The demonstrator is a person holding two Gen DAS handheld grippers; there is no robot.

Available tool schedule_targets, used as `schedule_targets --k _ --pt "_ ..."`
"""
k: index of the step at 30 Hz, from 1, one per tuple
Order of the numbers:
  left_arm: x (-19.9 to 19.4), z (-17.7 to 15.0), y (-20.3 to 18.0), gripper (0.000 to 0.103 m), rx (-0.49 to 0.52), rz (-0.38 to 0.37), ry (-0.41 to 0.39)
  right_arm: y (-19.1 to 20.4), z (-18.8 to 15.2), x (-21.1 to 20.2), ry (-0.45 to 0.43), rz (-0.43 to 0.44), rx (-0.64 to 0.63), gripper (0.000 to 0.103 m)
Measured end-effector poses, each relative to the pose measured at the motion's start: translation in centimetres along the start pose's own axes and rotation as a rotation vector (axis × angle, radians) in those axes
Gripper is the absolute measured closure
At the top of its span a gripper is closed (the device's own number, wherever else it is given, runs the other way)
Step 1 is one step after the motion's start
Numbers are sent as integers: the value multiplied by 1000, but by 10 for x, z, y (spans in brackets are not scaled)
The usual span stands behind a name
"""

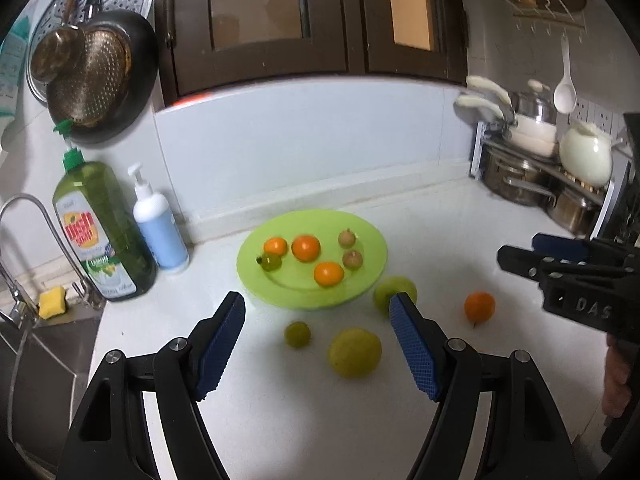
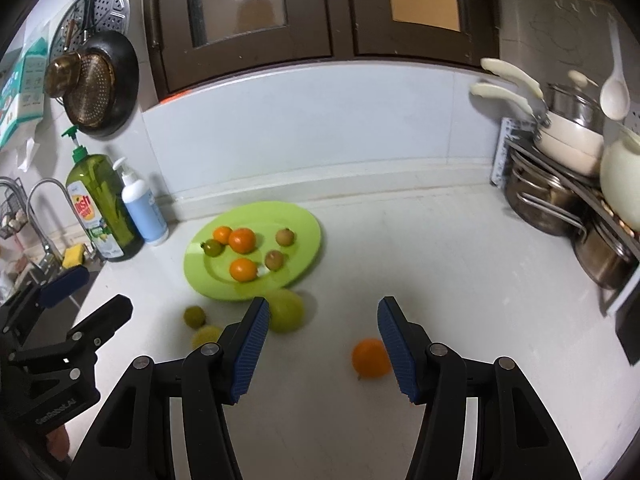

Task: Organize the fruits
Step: 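Move both tools back toward the remaining fruits on the counter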

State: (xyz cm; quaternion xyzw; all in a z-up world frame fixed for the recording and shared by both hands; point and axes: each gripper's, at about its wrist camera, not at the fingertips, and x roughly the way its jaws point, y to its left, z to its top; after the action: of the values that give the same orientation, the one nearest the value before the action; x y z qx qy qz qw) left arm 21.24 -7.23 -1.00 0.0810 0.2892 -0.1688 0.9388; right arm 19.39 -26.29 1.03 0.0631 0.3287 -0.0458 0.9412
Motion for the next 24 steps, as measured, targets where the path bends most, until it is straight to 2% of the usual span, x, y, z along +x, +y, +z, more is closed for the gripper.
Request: schedule_targets --k 7,14,24 --pt "12 -27 -8 29 -13 -12 78 -8 -25 2 21 -47 -10 46" --pt "24 -44 -16 29 -6 -19 131 -15 -45 16 75 -43 9 46" --pt "51 -48 -27 29 25 -22 184 -29 -55 41 135 -46 27 46"
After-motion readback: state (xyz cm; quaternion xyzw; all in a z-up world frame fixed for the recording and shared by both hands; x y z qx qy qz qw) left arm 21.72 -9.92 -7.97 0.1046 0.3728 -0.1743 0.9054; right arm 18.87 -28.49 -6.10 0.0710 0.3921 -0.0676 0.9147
